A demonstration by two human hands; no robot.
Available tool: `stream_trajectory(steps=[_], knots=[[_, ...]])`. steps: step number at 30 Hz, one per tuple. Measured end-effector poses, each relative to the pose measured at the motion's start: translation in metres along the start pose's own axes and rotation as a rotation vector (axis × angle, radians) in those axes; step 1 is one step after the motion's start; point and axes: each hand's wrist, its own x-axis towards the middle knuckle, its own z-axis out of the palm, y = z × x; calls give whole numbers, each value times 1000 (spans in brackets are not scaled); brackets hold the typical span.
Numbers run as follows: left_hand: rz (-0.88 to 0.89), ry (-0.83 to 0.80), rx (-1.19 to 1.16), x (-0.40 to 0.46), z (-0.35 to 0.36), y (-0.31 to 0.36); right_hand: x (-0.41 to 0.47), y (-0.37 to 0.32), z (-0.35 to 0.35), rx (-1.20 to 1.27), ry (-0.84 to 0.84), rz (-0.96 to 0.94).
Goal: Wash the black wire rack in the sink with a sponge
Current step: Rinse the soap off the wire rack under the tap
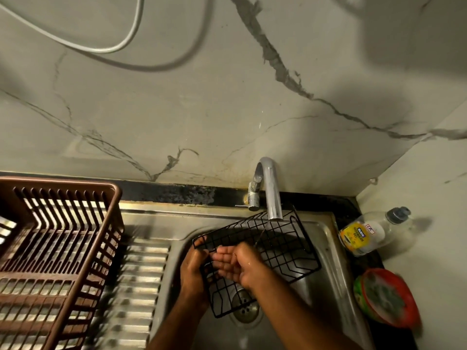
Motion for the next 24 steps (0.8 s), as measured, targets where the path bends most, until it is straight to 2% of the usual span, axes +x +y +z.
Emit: stream_trajectory(steps=[2,5,8,10,14,17,21,22,24], knots=[[3,16,-38,-3,-2,-1,-1,-8,1,37,62,-36],[-2,46,-74,-6,-10,-5,-3,-34,-25,378,284,-204],[13,70,-58,-14,-5,-9,4,-46,-46,687,328,-279],[22,91,-56,-16,1,-9,6,-39,-40,712,314,-281],[22,75,-66,-13,6,-6,3,-6,-8,404,125,-125],[34,57,-53,-15,4,-5,-2,-9,-12,357,117,-109],[37,79,-48,-19,0,-9,7,-38,-46,465,484,-368],[36,82,-51,-21,3,-9,9,-37,-47,326,620,-459],[45,70,-38,-25,10,-9,14,-19,-37,-312,854,-632]])
